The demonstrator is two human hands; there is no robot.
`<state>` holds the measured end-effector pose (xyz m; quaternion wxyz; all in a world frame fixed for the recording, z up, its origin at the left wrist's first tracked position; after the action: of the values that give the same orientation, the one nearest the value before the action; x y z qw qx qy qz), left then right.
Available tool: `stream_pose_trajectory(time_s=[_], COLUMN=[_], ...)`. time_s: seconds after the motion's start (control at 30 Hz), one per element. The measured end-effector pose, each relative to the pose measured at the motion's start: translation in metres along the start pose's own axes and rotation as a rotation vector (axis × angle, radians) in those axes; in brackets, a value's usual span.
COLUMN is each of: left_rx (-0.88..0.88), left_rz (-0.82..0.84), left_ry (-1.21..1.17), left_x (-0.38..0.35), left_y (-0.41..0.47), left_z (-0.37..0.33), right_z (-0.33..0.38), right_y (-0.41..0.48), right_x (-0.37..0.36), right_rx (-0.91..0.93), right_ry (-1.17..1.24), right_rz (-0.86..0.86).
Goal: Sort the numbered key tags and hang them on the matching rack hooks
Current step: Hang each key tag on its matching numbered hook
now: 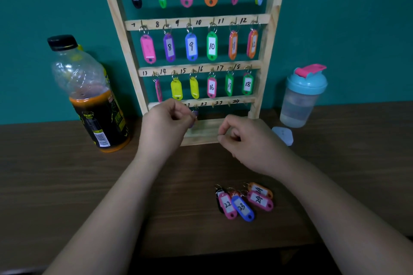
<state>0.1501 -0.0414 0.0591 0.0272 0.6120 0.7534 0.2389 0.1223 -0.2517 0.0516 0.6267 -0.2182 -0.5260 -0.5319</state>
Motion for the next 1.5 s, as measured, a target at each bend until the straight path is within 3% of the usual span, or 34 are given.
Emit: stream_pose_trajectory(time_s=[0.43,0.7,0.87,1.13,1.37,1.5], left_rx=[-0.042,-0.007,-0.049,0.025,0.146,0.154], left_rz=[-0.216,-0.179,-0.147,0.208,0.706,0.820], left_ry=[0.139,0.236,0.202,0.208,0.123,0.171], left_x=[-0.012,-0.017,-0.011,-0.016,-0.024,-0.025], left_y=[0.004,0.006,0.000,-0.024,-0.048,-0.056], left_z=[-0.022,-0.015,-0.017,-0.005,-0.003,0.001], right_z=[-0.005,-0.007,-0.006,-0.003,0.002,0.008], right_y=[-0.017,-0.021,-0.024,-0.031,-0.034,-0.032], right_x=[0.000,0.003,0.004,0.001,-0.002,-0.008], right_rx=[0.006,-0.007,-0.001,0.085,0.104,0.152], right_ry=[-0.064,-0.059,-0.010,0.001,-0.008,-0.016], right_rz=[0.034,0.055,0.178,0.433,0.447,0.440])
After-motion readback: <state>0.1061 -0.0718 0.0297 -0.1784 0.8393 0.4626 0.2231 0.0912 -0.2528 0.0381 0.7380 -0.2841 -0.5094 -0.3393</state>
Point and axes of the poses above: each hand's wrist, its own y-axis towards the middle knuckle, its own x-axis out of the back of the hand, z = x × y, the point moved 4 cm from there along y, towards the middle knuckle, and after that the axes turned 15 degrees about -y, right-handed, at the moved point
